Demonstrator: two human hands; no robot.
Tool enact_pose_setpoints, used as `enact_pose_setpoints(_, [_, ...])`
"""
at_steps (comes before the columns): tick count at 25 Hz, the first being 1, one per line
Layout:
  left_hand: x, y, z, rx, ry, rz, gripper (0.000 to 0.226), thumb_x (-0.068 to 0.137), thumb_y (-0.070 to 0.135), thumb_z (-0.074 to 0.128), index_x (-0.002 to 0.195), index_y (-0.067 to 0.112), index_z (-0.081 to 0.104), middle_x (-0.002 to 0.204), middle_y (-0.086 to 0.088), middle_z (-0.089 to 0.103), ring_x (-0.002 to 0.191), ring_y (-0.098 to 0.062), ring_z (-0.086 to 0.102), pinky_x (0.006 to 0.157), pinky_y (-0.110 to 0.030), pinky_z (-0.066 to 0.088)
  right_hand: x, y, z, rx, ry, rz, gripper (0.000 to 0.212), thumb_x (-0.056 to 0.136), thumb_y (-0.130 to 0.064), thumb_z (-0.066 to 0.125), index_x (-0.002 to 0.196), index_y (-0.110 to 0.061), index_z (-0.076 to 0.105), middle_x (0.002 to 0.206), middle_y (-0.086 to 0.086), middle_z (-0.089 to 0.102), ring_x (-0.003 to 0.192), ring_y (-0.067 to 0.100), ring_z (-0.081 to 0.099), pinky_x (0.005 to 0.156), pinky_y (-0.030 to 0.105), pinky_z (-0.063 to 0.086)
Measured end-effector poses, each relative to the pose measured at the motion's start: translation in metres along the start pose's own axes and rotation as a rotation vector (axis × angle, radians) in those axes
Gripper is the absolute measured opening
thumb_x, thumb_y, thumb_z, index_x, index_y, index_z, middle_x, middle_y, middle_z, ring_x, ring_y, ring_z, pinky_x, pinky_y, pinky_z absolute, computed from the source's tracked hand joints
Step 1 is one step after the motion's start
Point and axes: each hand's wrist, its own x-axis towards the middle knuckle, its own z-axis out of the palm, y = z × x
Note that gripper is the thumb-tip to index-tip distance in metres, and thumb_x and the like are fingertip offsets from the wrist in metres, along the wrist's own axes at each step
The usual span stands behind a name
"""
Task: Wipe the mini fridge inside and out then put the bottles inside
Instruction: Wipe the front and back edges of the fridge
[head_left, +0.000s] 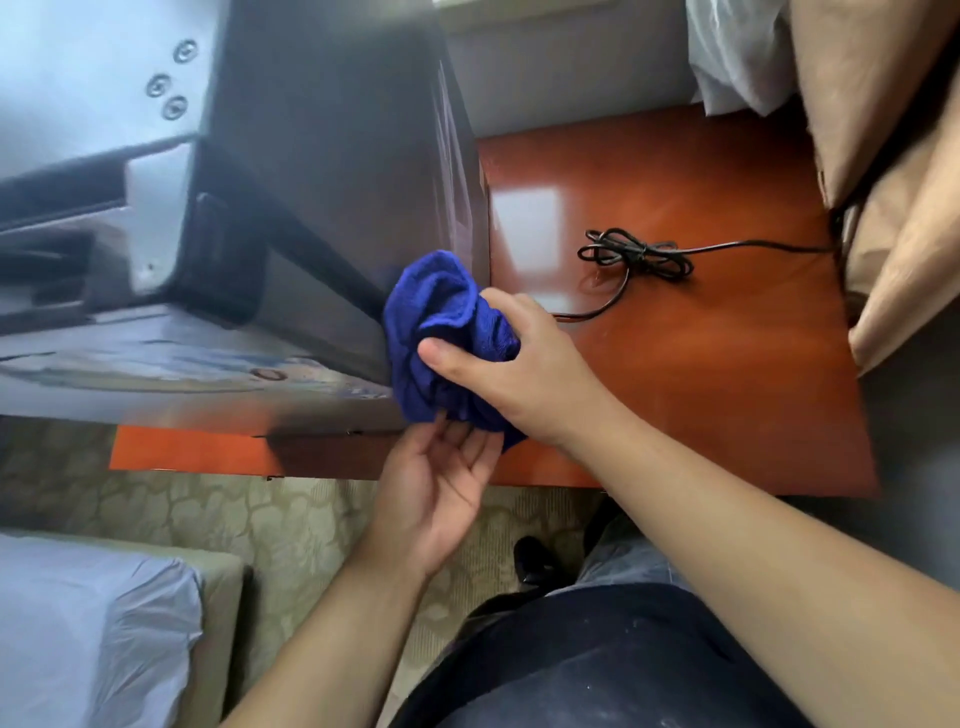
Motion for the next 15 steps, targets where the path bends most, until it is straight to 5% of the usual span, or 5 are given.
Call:
enact_pose_setpoints(2, [-0.005, 0.003, 0.000, 0.001, -0.019, -0.009, 0.051, 0.102, 0.011, 0.043, 0.064, 0.011, 0.077, 0.071, -0.005, 0.074, 0.066, -0.015, 0.076, 0.070, -0.031, 0.064, -0.007, -0.007, 0.001, -0.021, 0.031, -0.045, 0.049, 0.074, -0.057, 0.078, 0.100, -0.016, 0.069, 0.104, 0.008, 0.060, 0.095, 0.015, 0.063, 0.089, 0.022, 0.050])
enact_pose_setpoints(7, [0.038, -0.024, -0.018, 0.046, 0.189, -0.094, 0.025, 0.106, 0.009, 0.041, 0.094, 0.010, 0.063, 0.068, -0.006, 0.075, 0.076, -0.017, 0.073, 0.065, -0.032, 0.064, 0.004, 0.046, 0.016, -0.185, 0.029, 0.055, 0.047, 0.078, -0.053, 0.076, 0.109, -0.018, 0.070, 0.107, 0.012, 0.065, 0.103, 0.025, 0.063, 0.088, 0.028, 0.046])
enact_pose_setpoints(12, [0.055, -0.037, -0.032, 0.093, 0.283, -0.147, 0.015, 0.106, 0.010, 0.046, 0.106, 0.009, 0.061, 0.088, -0.012, 0.068, 0.085, -0.019, 0.064, 0.092, -0.037, 0.050, 0.009, 0.074, 0.025, -0.279, 0.035, 0.232, 0.037, 0.090, -0.038, 0.075, 0.119, -0.016, 0.068, 0.111, 0.014, 0.061, 0.112, 0.030, 0.057, 0.076, 0.017, 0.027])
enact_pose_setpoints(15, [0.044, -0.031, -0.036, 0.129, 0.265, -0.123, 0.016, 0.107, 0.010, 0.047, 0.105, 0.008, 0.062, 0.077, -0.012, 0.073, 0.083, -0.020, 0.066, 0.083, -0.034, 0.058, 0.009, 0.072, 0.025, -0.275, 0.023, 0.235, 0.040, 0.089, -0.043, 0.074, 0.120, -0.018, 0.067, 0.116, 0.014, 0.065, 0.115, 0.029, 0.057, 0.081, 0.018, 0.030])
